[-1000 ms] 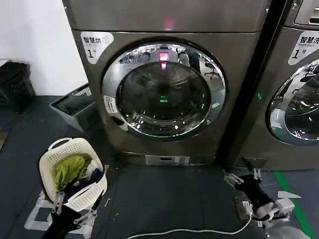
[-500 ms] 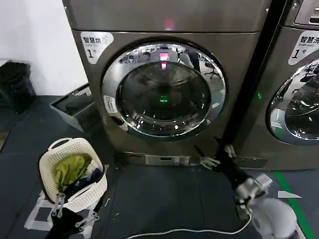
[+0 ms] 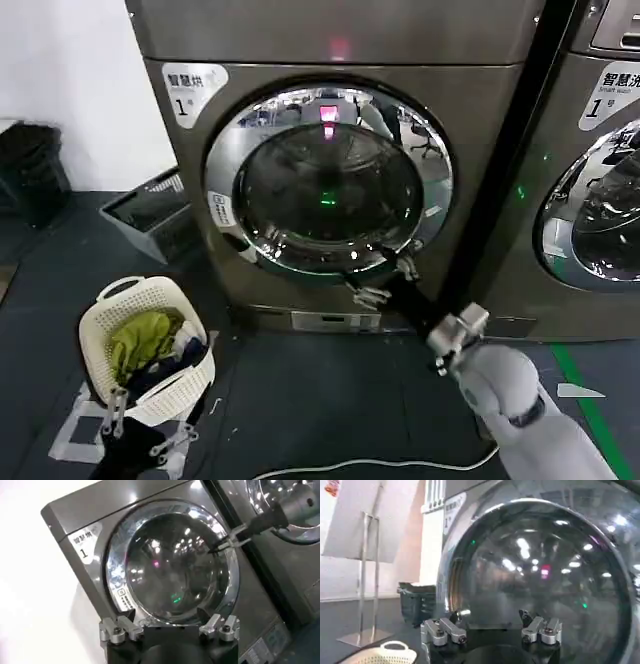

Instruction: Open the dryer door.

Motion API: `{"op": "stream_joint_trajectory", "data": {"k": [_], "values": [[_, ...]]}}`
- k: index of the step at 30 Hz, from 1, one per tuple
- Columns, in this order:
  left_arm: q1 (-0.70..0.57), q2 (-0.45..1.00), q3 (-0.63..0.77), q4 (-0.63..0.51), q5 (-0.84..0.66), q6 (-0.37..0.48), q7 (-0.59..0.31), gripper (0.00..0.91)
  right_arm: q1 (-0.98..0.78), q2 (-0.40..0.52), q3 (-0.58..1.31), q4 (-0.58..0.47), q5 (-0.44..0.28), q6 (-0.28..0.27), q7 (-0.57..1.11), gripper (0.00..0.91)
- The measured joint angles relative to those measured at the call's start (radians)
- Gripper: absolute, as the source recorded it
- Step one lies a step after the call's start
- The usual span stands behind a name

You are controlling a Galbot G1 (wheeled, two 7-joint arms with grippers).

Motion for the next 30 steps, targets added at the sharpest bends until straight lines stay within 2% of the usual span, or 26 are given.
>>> {"op": "stream_joint_trajectory", "data": {"k": [30], "values": [[0.002, -0.005, -0.015, -0.009, -0.010, -0.007, -0.004, 0.907, 0.411, 0.098, -0.338, -0.297, 0.037, -0.008, -0.024, 0.907]]}}
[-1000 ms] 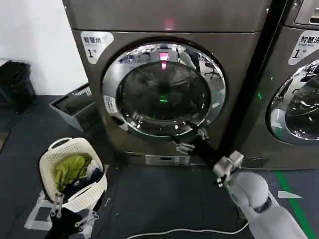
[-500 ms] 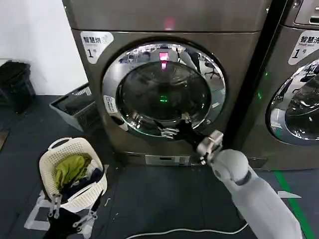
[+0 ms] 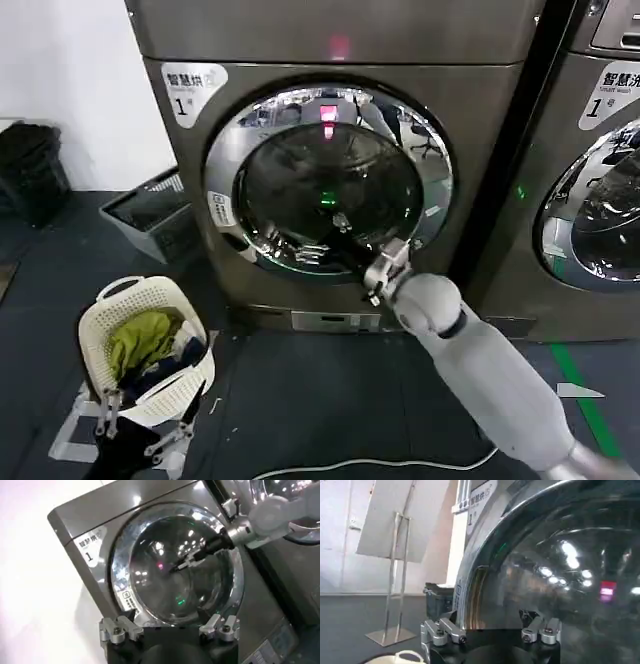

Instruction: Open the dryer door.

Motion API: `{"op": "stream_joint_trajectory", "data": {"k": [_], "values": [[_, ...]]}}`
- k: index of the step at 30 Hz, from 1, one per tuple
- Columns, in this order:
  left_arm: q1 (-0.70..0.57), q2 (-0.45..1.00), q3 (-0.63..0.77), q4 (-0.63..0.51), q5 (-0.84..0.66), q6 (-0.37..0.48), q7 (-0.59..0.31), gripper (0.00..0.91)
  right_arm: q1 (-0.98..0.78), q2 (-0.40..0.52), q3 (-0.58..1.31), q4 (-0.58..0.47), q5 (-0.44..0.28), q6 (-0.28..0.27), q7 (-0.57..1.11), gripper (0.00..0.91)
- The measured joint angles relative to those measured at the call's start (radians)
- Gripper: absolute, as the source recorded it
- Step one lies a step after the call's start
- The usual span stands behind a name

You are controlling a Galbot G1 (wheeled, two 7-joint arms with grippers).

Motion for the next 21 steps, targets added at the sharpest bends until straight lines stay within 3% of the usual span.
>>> {"op": "stream_joint_trajectory", "data": {"k": [21], "values": [[-0.006, 0.000, -0.018, 0.004, -0.018, 0.001, 0.000, 0.907, 0.151, 0.156, -0.118, -0.190, -0.040, 0.014, 0.007, 0.907]]}}
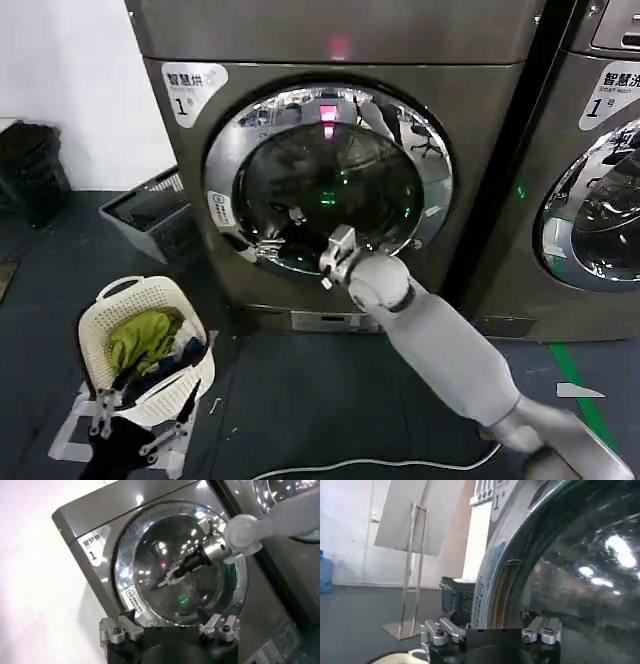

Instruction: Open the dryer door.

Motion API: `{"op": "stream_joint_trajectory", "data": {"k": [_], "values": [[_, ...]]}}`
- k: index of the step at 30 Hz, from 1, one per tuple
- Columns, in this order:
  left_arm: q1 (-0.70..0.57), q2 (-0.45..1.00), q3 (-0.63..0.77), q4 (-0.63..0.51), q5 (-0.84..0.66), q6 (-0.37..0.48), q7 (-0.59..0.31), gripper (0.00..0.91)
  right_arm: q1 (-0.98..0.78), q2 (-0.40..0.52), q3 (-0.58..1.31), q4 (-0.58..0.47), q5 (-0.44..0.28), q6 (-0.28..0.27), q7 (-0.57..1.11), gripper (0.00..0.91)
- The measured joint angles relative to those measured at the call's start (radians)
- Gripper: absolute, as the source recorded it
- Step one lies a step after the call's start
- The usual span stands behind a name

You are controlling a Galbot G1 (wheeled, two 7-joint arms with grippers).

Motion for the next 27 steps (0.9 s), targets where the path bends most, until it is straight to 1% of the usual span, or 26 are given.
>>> {"op": "stream_joint_trajectory", "data": {"k": [14, 21, 27], "values": [[-0.003, 0.000, -0.006, 0.000, -0.007, -0.001, -0.001, 0.907, 0.081, 0.103, -0.039, -0.159, -0.035, 0.020, -0.025, 0.907], [-0.001, 0.000, -0.016, 0.007, -0.014, -0.005, -0.003, 0.907, 0.112, 0.137, -0.051, -0.222, -0.040, 0.039, -0.058, 0.907], [-0.004, 0.000, -0.017, 0.009, -0.017, -0.005, -0.003, 0.907, 0.132, 0.143, -0.060, -0.257, -0.034, 0.054, -0.130, 0.907]]}}
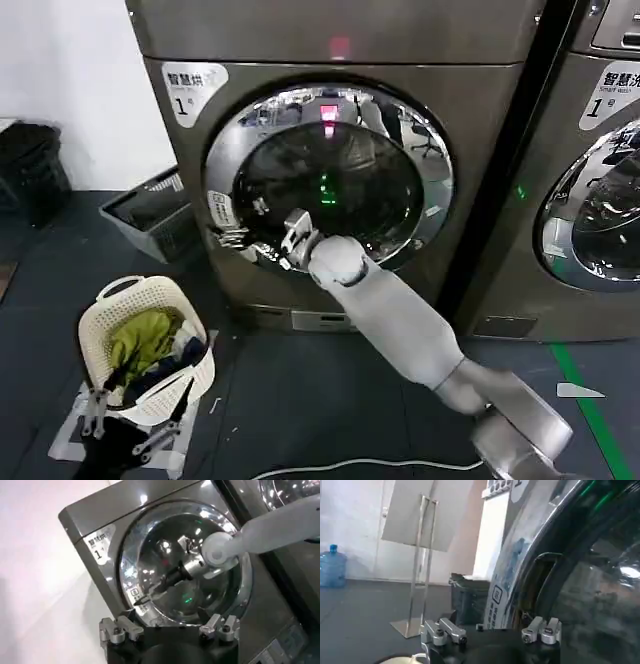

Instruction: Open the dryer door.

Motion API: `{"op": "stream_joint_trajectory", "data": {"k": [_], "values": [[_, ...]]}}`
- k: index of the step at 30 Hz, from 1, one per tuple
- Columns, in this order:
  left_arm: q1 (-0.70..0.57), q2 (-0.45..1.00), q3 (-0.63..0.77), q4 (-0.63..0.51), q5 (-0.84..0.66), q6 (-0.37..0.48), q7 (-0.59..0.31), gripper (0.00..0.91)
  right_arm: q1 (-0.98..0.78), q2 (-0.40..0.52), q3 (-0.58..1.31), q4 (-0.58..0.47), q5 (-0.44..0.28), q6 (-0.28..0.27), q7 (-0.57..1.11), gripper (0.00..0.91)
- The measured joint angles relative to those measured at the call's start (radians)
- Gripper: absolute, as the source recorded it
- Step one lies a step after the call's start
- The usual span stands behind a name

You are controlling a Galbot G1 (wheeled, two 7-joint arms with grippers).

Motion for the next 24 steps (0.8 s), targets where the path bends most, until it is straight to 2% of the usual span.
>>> {"op": "stream_joint_trajectory", "data": {"k": [6, 11, 19, 24], "values": [[-0.007, 0.000, 0.000, 0.004, -0.002, 0.002, 0.000, 0.907, 0.003, -0.021, -0.009, 0.011, 0.029, 0.007, -0.104, 0.907], [-0.017, 0.000, 0.001, 0.008, -0.017, 0.010, -0.002, 0.907, -0.017, -0.061, -0.027, 0.052, 0.104, 0.017, -0.193, 0.907], [-0.047, 0.000, 0.006, 0.021, -0.034, 0.020, 0.002, 0.907, -0.053, -0.179, -0.040, 0.176, 0.195, 0.010, -0.339, 0.907], [-0.078, 0.000, -0.019, 0.037, -0.098, 0.043, 0.006, 0.907, -0.069, -0.262, -0.048, 0.254, 0.239, 0.013, -0.435, 0.907]]}}
